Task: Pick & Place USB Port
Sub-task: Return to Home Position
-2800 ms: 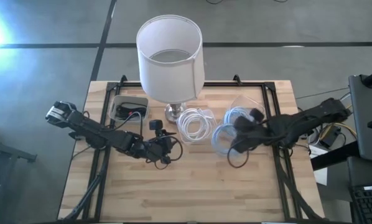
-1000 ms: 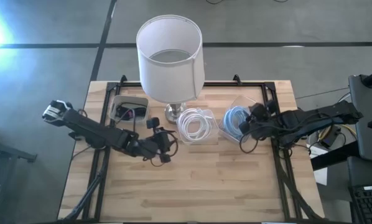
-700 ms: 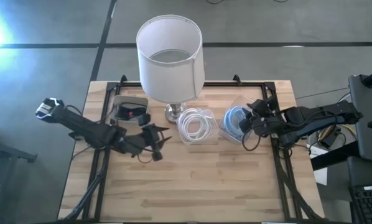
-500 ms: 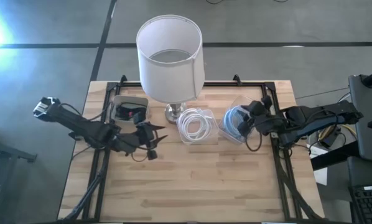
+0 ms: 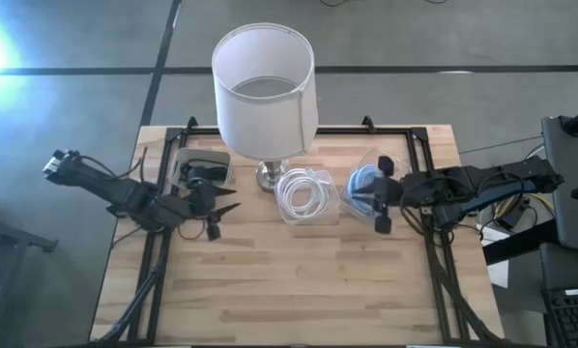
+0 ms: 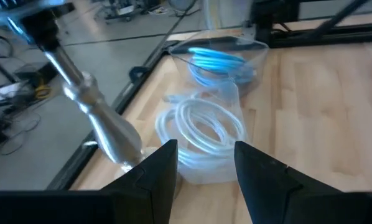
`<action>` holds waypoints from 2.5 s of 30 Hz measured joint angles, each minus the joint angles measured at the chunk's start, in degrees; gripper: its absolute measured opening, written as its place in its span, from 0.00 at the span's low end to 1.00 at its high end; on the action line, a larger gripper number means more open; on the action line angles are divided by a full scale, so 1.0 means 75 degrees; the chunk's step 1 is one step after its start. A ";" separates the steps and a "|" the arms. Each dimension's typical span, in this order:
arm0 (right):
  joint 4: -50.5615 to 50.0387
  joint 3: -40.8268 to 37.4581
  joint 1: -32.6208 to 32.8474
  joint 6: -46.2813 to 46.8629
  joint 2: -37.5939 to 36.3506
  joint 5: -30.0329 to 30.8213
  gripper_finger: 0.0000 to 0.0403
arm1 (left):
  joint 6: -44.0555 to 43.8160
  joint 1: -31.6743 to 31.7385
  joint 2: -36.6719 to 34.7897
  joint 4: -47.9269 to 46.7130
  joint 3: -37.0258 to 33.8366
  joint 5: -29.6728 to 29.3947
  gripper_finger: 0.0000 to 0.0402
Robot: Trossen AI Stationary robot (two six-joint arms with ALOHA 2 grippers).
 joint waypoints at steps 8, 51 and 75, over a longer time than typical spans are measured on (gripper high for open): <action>0.1035 -0.0463 0.0000 -0.0816 -0.0038 -0.1523 0.08 | 0.1086 -0.0001 -0.1592 0.1392 -0.1585 0.1408 0.41; 0.7609 -0.5806 -0.4070 -0.0580 -0.2638 -0.6332 0.08 | 0.2919 0.0920 -0.6416 0.4721 -0.6112 0.3028 0.41; 0.8430 -0.7017 -0.5286 0.0929 -0.2677 -0.6856 0.08 | 0.1967 0.1421 -0.6288 0.3800 -0.6123 0.2596 0.41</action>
